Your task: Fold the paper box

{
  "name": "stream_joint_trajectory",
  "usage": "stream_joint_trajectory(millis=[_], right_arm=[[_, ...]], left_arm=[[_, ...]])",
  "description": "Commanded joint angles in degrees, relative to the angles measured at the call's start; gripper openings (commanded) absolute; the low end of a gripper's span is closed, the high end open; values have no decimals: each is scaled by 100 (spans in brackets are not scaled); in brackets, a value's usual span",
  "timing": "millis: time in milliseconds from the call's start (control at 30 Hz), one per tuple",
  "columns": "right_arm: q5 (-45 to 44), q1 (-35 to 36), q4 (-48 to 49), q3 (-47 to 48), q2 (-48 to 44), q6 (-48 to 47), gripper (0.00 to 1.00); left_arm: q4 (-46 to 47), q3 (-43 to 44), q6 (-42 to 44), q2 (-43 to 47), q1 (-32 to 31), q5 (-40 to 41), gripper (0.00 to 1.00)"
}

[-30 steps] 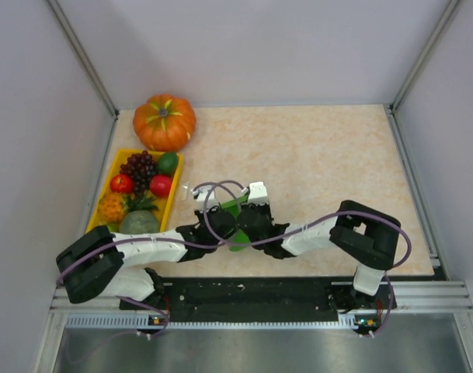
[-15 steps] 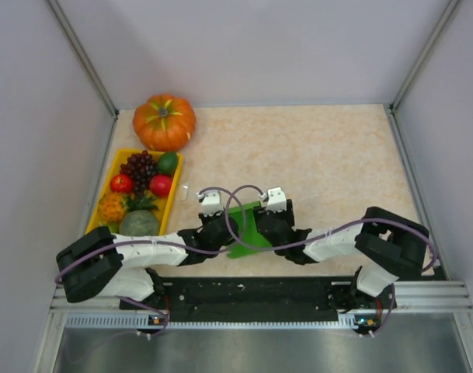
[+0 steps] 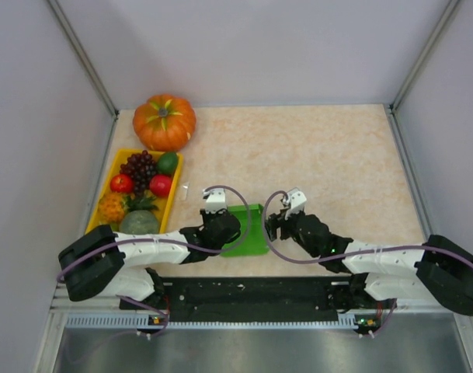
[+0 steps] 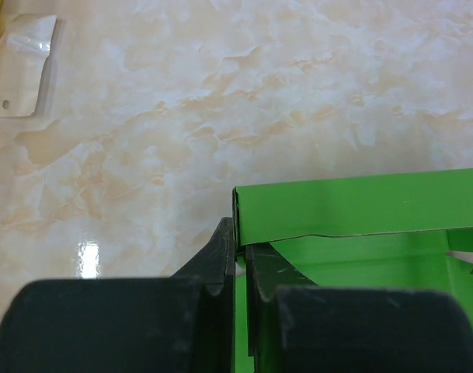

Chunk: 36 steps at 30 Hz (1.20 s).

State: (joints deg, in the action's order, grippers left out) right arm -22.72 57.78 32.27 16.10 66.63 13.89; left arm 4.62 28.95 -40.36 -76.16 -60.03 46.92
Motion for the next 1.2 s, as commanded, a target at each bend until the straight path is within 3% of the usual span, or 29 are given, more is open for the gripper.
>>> stream_joint_trajectory(millis=[0,67,133,200,300,533,667,767,900,1033,1133,1167], right_arm=[[655,-223,-353,25,-352,79,71],[804,-214,-222,68,-222,-130,71],[664,-267,-222,192,41,-298,63],[1091,-652,32,131,113,-291,51],[1761,-1048,612,-89,210,-88,42],[3211,-1058,552,656,1430,-1107,48],[3344,-1058,894,728,1642,-1248,48],[3274,-1058,851,842,1687,-1345,43],[2906,-1032,947,878,1590,-1301,29],[2756,-927,940,991,1703,-1222,24],[3421,-882,737,1080,1617,-995,28],[3597,-874,728,1062,1538,-889,36]], left_arm=[[12,190,292,31,9,204,0],[21,173,309,49,9,169,0],[47,172,344,57,9,143,0],[74,146,362,75,9,116,0],[118,111,432,93,9,55,0],[250,85,538,84,9,-16,0],[276,76,564,119,9,-42,0],[311,58,599,119,9,-77,0],[337,32,608,110,9,-86,0],[399,-3,599,93,9,-112,0],[390,23,599,93,9,-121,0],[382,23,608,101,9,-121,0]])
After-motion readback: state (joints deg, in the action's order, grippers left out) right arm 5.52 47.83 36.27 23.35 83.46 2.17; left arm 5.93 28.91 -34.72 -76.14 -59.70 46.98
